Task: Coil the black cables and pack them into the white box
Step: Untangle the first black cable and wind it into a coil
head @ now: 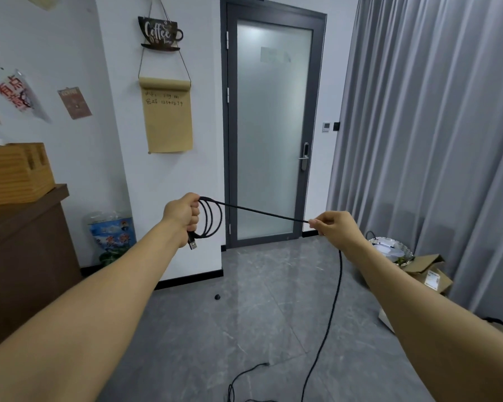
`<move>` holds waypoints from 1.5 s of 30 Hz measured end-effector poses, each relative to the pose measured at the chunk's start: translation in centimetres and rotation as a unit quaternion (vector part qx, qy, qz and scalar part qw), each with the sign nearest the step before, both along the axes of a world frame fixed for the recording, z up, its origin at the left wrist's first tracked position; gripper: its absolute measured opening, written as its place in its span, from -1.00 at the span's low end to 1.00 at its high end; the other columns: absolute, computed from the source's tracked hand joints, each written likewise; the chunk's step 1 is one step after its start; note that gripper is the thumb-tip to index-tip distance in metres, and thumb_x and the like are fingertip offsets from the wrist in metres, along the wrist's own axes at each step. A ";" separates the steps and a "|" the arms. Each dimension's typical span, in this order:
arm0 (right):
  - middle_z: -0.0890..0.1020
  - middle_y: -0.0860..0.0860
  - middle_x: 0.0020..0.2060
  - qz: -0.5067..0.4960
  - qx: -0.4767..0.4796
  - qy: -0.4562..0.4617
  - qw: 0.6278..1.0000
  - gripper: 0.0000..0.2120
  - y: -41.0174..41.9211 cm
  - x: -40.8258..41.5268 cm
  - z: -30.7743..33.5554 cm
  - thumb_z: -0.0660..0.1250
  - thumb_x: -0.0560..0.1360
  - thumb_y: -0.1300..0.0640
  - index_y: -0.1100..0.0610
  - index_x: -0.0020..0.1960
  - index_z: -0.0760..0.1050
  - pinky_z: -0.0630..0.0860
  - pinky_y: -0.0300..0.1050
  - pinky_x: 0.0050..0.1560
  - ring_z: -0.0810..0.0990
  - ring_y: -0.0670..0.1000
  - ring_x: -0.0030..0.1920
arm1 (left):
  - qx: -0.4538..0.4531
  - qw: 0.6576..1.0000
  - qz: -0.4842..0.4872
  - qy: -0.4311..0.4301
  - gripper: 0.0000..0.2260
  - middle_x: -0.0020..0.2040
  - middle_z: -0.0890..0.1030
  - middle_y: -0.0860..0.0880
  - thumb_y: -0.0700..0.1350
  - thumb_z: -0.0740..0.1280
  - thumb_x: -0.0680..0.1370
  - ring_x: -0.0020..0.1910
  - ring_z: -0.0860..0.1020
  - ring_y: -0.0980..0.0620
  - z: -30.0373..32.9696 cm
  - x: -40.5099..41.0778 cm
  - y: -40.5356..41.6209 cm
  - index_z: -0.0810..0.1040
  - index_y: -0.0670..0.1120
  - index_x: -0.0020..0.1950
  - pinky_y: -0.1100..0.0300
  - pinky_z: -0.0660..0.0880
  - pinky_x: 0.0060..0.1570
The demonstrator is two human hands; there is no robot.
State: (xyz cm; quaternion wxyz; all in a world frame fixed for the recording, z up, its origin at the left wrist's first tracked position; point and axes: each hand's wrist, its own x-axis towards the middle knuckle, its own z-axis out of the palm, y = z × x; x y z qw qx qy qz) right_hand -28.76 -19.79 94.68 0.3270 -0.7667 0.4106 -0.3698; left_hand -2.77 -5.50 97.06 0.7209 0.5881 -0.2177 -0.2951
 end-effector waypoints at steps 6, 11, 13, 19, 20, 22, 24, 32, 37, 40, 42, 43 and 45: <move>0.66 0.18 -0.21 -0.032 -0.080 0.079 0.993 -0.86 0.4 1.2 0.3 0.34 0.49 0.27 0.35 -0.13 0.60 0.47 -0.27 -0.30 0.55 0.03 -0.23 | -0.023 0.998 0.055 0.014 -0.70 -0.66 0.24 0.13 -0.14 0.18 0.57 -0.70 0.11 0.18 -0.3 1.1 0.1 0.26 -0.05 -0.37 0.39 0.04 -0.68; 0.66 0.09 -0.24 0.078 -0.158 0.184 0.967 -0.87 3.2 4.4 2.0 0.30 0.45 0.30 0.26 -0.18 0.62 0.53 -0.14 -0.19 0.58 0.03 -0.23 | 0.000 0.996 -0.013 -0.093 -0.74 -0.60 0.23 0.10 -0.23 0.08 0.54 -0.62 0.14 0.15 -0.3 -0.7 -0.8 0.22 -0.06 -0.35 0.28 0.11 -0.56; 0.65 0.07 -0.23 0.142 -0.160 0.176 0.961 -0.89 4.9 5.6 3.0 0.33 0.47 0.26 0.25 -0.15 0.63 0.52 -0.16 -0.21 0.56 -0.01 -0.25 | 0.008 0.992 -0.039 -0.121 -0.73 -0.51 0.24 0.03 -0.21 0.06 0.57 -0.54 0.18 0.09 -0.4 -1.7 -1.1 0.22 -0.07 -0.33 0.25 0.16 -0.47; 0.58 0.02 -0.30 0.210 -0.125 0.079 0.966 -0.86 7.1 7.6 5.2 0.38 0.49 0.16 0.24 -0.10 0.62 0.44 -0.23 -0.21 0.46 -0.07 -0.32 | 0.024 0.979 -0.117 -0.167 -0.71 -0.37 0.38 -0.07 -0.12 0.03 0.66 -0.43 0.37 0.02 -1.0 -4.0 -1.7 0.31 -0.12 -0.25 0.16 0.38 -0.26; 0.58 0.01 -0.31 0.209 -0.120 0.064 0.968 -0.86 7.1 7.7 5.4 0.37 0.49 0.16 0.24 -0.11 0.62 0.46 -0.20 -0.16 0.47 -0.06 -0.30 | 0.026 0.978 -0.135 -0.157 -0.73 -0.36 0.42 -0.08 -0.11 0.04 0.66 -0.43 0.41 0.02 -1.0 -4.3 -1.6 0.34 -0.14 -0.21 0.15 0.42 -0.23; 0.58 -0.04 -0.32 0.203 -0.114 0.046 0.971 -0.87 6.9 7.7 5.5 0.37 0.50 0.16 0.22 -0.13 0.61 0.49 -0.23 -0.12 0.50 -0.10 -0.29 | 0.024 0.976 -0.171 -0.136 -0.74 -0.38 0.48 -0.06 -0.10 0.06 0.67 -0.45 0.46 0.05 -1.1 -5.0 -1.5 0.38 -0.15 -0.16 0.17 0.46 -0.23; 0.59 -0.05 -0.30 0.189 -0.109 0.027 0.975 -0.89 6.6 7.6 5.4 0.36 0.50 0.18 0.21 -0.12 0.61 0.47 -0.28 -0.13 0.52 -0.14 -0.28 | 0.031 0.971 -0.195 -0.131 -0.71 -0.40 0.49 -0.05 -0.09 0.06 0.67 -0.46 0.48 0.04 -1.1 -5.7 -1.3 0.36 -0.12 -0.21 0.17 0.46 -0.24; 0.59 -0.05 -0.29 0.132 -0.106 -0.024 0.985 -0.90 5.5 6.6 5.1 0.36 0.50 0.20 0.23 -0.12 0.62 0.38 -0.57 -0.32 0.51 -0.20 -0.29 | 0.029 0.957 -0.264 -0.117 -0.69 -0.45 0.44 0.01 -0.06 0.03 0.68 -0.50 0.44 0.06 -0.8 -7.3 -0.9 0.35 -0.10 -0.22 0.19 0.42 -0.33; 0.62 0.05 -0.23 0.113 -0.100 -0.031 0.988 -0.87 5.1 6.0 5.0 0.36 0.50 0.17 0.24 -0.09 0.62 0.48 -0.23 -0.11 0.53 -0.05 -0.21 | 0.006 0.954 -0.290 -0.080 -0.66 -0.48 0.30 0.06 -0.04 -0.02 0.69 -0.51 0.27 0.11 -0.6 -7.8 -1.0 0.33 -0.08 -0.24 0.29 0.32 -0.45; 0.65 0.11 -0.20 0.109 -0.098 -0.034 0.989 -0.87 4.9 5.7 4.8 0.37 0.49 0.17 0.24 -0.09 0.62 0.51 -0.14 -0.03 0.55 -0.02 -0.18 | 0.003 0.951 -0.304 -0.064 -0.65 -0.49 0.27 0.08 -0.02 -0.02 0.68 -0.54 0.21 0.15 -0.5 -7.9 -1.1 0.34 -0.08 -0.24 0.34 0.21 -0.50; 0.64 0.11 -0.23 0.107 -0.094 -0.041 0.989 -0.86 4.8 5.7 4.7 0.38 0.49 0.16 0.24 -0.10 0.62 0.51 -0.17 -0.07 0.55 -0.02 -0.19 | 0.003 0.947 -0.315 -0.057 -0.65 -0.48 0.25 0.09 0.00 -0.01 0.68 -0.56 0.19 0.17 -0.4 -7.9 -1.1 0.35 -0.08 -0.24 0.35 0.17 -0.53; 0.64 0.12 -0.24 0.108 -0.090 -0.042 0.989 -0.86 4.7 5.6 4.6 0.38 0.48 0.15 0.24 -0.11 0.62 0.50 -0.16 -0.09 0.54 -0.02 -0.21 | 0.005 0.946 -0.320 -0.060 -0.65 -0.48 0.24 0.09 0.01 -0.01 0.68 -0.56 0.18 0.18 -0.4 -7.9 -1.0 0.35 -0.08 -0.24 0.36 0.15 -0.54; 0.62 0.14 -0.26 0.106 -0.076 -0.038 0.991 -0.86 4.5 5.6 4.4 0.40 0.47 0.12 0.20 -0.15 0.61 0.49 -0.15 -0.13 0.51 -0.01 -0.25 | 0.014 0.943 -0.322 -0.082 -0.66 -0.48 0.22 0.10 0.01 0.03 0.67 -0.57 0.15 0.19 -0.4 -8.0 -0.9 0.33 -0.07 -0.26 0.37 0.12 -0.57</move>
